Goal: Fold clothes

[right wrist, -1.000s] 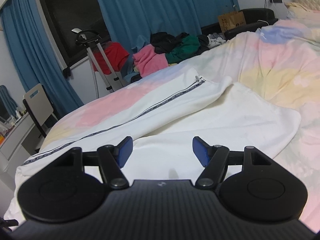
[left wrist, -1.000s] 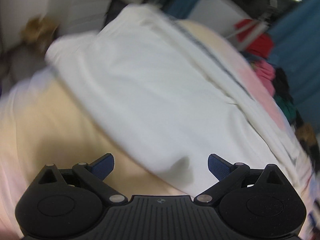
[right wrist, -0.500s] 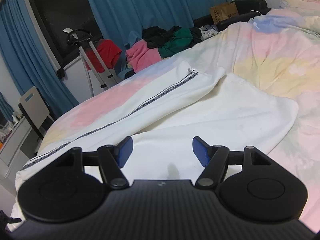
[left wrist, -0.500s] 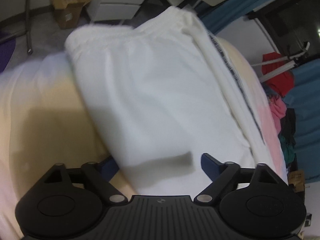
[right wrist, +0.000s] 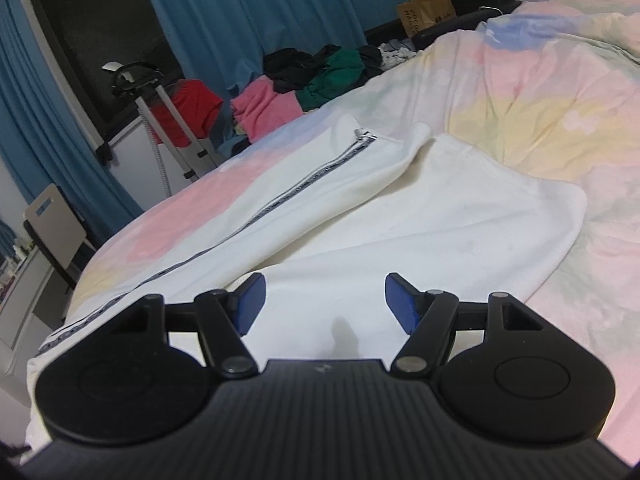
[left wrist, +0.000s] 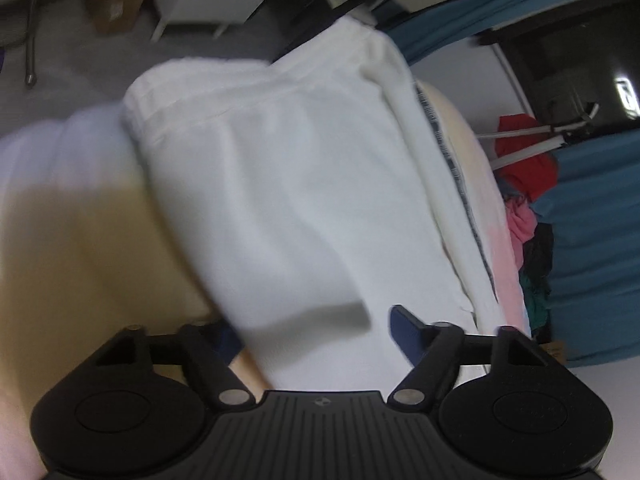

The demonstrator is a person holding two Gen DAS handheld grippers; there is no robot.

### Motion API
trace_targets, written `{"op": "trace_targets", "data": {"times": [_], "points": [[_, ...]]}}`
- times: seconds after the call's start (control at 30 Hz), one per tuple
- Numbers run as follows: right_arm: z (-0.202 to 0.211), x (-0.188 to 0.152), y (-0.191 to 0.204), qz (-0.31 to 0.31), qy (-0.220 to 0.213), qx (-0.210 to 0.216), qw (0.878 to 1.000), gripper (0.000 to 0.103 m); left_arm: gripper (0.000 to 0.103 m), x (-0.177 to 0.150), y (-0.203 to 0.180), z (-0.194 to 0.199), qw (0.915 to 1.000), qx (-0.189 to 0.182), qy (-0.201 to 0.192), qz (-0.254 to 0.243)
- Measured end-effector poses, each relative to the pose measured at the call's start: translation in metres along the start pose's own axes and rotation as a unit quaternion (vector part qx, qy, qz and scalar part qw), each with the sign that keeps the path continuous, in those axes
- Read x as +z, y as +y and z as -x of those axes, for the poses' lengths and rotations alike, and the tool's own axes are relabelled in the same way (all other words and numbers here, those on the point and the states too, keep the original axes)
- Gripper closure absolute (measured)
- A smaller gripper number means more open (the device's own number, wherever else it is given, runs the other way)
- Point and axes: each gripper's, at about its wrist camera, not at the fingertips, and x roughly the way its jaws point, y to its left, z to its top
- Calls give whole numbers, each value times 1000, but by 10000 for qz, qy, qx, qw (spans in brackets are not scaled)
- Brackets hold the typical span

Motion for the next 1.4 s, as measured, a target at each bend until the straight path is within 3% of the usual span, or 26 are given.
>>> {"op": "trace_targets", "data": {"times": [0.13,0.27,0.4,0.5,0.63,0.83,1.0,1.07,1.13,1.23,1.3,1.4], "points": [[-2,8,-18,-362,-130,-278,9989,34,30,3,10,-6,9998,-112,72,142],[4,12,-51,-851,-398,-989,9907,34,32,5,12,-8,9995,-249,108,188],[10,14,-83,-1076,-578,-1351,9833,35,36,5,22,-9,9961,-471,108,742],[14,10,-113,-1716,-637,-1603,9700,34,39,9,29,-15,9927,-579,170,1045],[10,0,-148,-2726,-461,-1495,9493,34,49,13,36,-20,9908,-481,277,1235],[-23,-11,-165,-3415,-109,-899,9355,38,53,14,43,-23,9875,-503,96,1491],[-58,-13,-169,-3786,-76,-896,9212,46,57,23,58,-21,9769,-745,-239,1988],[-65,-9,-167,-3785,-256,-854,9213,64,58,26,66,-16,9694,-963,-414,2220],[-65,-2,-166,-3713,-564,-703,9241,73,58,28,71,-14,9666,-1158,-355,2260],[-64,7,-159,-3454,-871,-582,9326,74,58,29,72,-15,9686,-1024,-315,2241],[-69,9,-157,-3294,-754,-773,9380,74,58,31,74,-16,9684,-939,-306,2290],[-79,4,-167,-3359,-488,-1070,9345,73,60,38,77,-22,9675,-892,-335,2341]]}}
